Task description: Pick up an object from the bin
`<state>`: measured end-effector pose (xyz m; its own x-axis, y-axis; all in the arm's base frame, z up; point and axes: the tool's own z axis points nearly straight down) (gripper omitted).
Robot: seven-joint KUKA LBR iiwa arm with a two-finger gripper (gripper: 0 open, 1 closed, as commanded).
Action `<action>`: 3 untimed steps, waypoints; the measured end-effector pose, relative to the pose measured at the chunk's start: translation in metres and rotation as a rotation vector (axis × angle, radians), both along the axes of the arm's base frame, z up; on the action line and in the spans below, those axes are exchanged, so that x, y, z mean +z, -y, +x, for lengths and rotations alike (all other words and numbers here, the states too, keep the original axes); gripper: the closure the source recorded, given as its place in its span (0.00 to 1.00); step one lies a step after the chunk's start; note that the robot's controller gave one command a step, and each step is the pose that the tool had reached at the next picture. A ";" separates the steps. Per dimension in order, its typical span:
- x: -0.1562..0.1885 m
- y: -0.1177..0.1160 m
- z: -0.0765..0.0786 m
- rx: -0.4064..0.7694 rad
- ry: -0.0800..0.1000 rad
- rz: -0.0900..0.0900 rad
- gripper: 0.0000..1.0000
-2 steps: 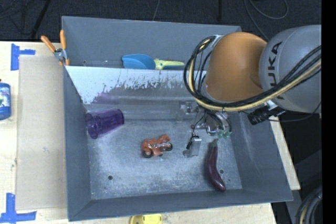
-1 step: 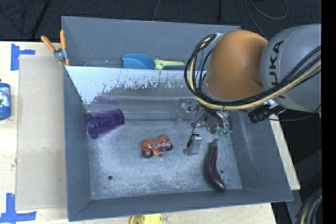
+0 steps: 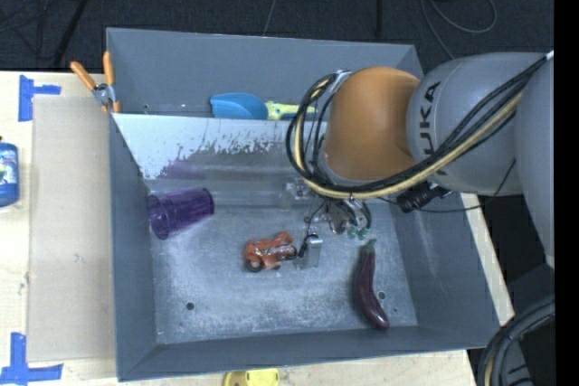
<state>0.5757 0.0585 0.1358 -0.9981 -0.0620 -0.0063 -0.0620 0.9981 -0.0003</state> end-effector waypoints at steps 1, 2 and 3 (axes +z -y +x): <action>-0.063 -0.029 -0.005 -0.016 -0.008 0.000 0.00; -0.066 -0.045 -0.007 0.078 -0.007 0.000 1.00; -0.066 -0.045 -0.007 0.078 -0.007 0.000 1.00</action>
Offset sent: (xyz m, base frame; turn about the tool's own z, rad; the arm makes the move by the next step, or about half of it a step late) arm -0.0067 0.0452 -0.0658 -0.0799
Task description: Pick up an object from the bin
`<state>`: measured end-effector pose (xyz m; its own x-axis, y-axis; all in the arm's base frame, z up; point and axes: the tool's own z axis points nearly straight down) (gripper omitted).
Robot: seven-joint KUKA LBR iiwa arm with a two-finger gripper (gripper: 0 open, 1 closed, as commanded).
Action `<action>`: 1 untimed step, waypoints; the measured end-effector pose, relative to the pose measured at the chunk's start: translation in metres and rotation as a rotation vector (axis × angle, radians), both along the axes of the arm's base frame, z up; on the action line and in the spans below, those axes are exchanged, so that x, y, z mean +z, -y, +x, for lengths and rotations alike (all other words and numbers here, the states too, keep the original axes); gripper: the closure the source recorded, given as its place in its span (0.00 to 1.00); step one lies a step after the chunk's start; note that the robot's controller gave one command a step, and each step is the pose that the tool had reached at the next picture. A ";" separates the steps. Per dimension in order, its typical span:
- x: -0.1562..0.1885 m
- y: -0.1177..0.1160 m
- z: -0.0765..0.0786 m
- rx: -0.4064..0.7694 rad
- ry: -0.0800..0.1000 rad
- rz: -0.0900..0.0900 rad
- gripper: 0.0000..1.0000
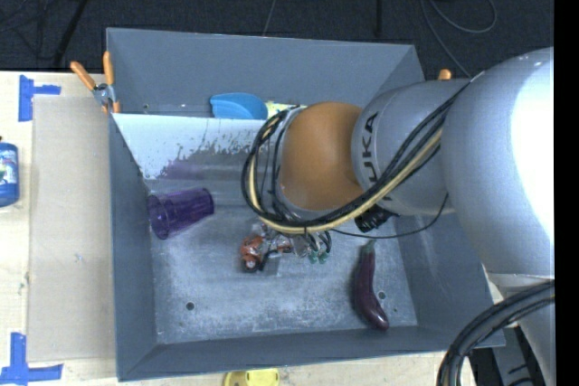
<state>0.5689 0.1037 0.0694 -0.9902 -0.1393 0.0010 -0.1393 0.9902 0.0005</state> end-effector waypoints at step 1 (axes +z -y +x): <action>0.176 -0.023 0.015 -0.003 0.009 0.002 1.00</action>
Offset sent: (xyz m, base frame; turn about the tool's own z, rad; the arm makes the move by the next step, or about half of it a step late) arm 0.0000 0.0000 0.0000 0.0000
